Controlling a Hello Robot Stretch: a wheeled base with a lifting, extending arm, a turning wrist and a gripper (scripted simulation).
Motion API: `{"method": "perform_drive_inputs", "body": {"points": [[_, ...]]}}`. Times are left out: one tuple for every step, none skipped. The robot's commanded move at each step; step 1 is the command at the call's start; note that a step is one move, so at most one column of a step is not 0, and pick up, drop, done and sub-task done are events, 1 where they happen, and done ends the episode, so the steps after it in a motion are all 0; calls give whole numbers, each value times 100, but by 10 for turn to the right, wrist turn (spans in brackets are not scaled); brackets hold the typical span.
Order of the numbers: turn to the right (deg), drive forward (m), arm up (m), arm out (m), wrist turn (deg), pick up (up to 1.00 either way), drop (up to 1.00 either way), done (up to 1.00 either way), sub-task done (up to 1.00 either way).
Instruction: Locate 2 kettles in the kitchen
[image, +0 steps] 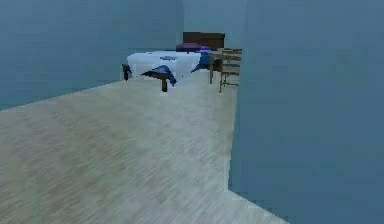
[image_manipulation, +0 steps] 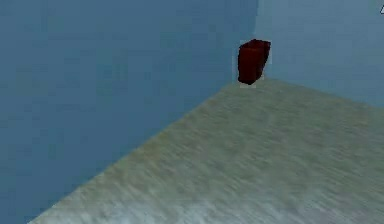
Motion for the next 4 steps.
{"method": "perform_drive_inputs", "body": {"points": [[0, 85, 0, 0, 0, 0, 0, 0, 0], [-450, 0, 0, 0, 0, 0, 0, 0, 0], [-30, 0, 0, 0, 0, 0, 0, 0, 0], [0, 45, 0, 0, 0, 0, 0, 0, 0]]}}
